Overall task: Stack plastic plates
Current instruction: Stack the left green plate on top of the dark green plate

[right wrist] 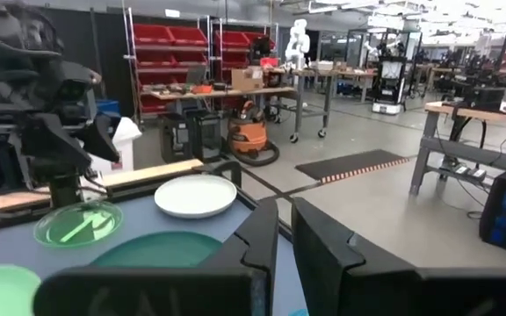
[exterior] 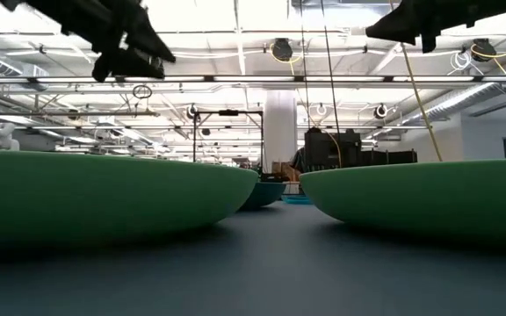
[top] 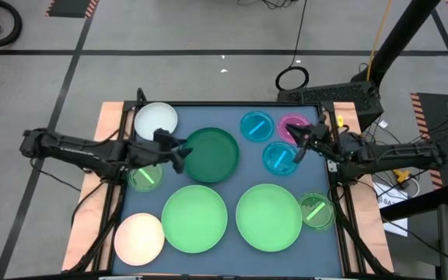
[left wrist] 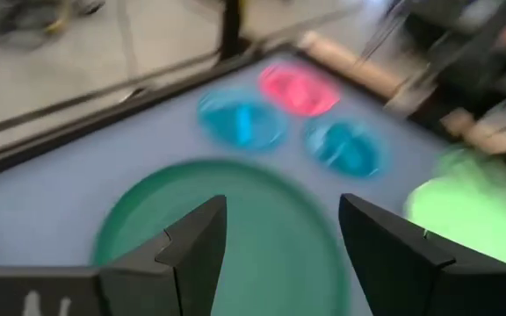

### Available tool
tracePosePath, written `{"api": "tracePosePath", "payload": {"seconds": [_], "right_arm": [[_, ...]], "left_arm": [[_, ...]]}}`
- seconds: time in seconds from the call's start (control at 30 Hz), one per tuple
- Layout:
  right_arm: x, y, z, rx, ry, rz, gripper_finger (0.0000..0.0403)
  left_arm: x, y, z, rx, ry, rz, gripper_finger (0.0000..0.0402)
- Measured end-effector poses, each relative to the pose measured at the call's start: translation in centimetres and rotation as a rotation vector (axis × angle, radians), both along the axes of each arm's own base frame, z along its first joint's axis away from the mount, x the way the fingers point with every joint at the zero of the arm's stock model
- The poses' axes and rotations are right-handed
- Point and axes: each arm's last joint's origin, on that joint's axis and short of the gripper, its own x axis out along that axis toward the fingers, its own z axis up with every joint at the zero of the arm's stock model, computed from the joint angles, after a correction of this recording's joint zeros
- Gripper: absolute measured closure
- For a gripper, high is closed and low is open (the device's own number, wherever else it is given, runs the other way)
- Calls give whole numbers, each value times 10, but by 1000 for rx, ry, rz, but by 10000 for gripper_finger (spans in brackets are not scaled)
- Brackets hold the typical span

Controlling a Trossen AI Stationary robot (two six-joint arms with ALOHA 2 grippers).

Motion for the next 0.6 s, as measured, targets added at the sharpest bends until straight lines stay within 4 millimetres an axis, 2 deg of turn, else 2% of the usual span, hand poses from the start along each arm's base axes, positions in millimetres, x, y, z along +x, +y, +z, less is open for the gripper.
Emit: {"api": "tracePosePath", "payload": {"seconds": [0.33, 0.6], "right_arm": [[-3, 0, -1, 1, 15, 1, 371], [-3, 0, -1, -5, 19, 2, 371]], "left_arm": [[35, 27, -11, -47, 326, 61, 176], [42, 64, -29, -35, 506, -143, 176]]}}
